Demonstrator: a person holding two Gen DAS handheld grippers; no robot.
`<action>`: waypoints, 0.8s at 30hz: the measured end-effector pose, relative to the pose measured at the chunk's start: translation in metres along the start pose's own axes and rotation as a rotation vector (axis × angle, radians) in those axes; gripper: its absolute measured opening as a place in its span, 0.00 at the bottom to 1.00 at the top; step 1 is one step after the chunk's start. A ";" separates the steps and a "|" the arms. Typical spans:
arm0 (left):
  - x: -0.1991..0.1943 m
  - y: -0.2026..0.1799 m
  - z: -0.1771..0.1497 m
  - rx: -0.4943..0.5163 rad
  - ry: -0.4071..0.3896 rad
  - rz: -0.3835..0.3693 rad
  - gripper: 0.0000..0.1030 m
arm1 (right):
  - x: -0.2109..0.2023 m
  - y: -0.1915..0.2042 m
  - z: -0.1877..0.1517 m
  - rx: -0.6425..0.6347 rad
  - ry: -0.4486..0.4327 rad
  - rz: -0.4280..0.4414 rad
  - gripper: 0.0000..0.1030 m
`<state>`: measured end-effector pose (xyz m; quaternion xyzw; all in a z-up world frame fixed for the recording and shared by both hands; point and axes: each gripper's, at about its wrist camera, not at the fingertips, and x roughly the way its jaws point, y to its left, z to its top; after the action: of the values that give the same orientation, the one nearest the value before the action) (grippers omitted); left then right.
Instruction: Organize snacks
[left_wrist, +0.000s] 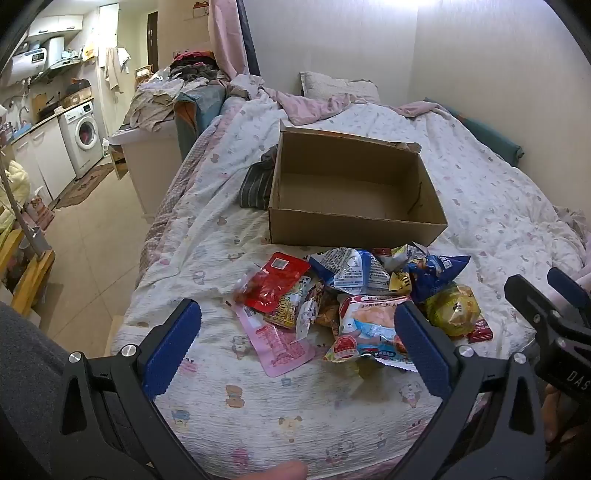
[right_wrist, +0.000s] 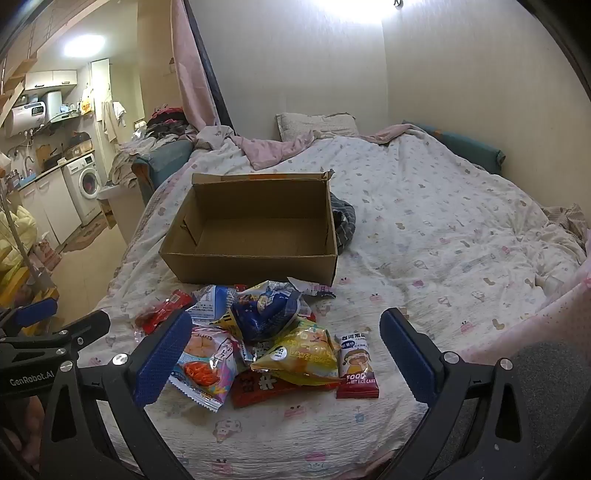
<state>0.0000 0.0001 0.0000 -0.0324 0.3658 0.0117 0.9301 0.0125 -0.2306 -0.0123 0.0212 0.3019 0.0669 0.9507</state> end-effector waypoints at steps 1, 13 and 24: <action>0.000 0.000 0.000 0.000 -0.001 -0.001 1.00 | 0.000 0.000 0.000 -0.001 -0.001 0.000 1.00; 0.000 0.000 0.000 0.001 -0.002 0.000 1.00 | 0.001 -0.001 0.000 0.001 0.000 0.001 1.00; 0.000 0.000 0.000 0.001 -0.002 -0.001 1.00 | 0.000 -0.001 0.000 0.002 0.000 0.000 1.00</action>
<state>-0.0001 -0.0001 0.0001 -0.0320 0.3648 0.0113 0.9305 0.0130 -0.2317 -0.0122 0.0221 0.3020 0.0667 0.9507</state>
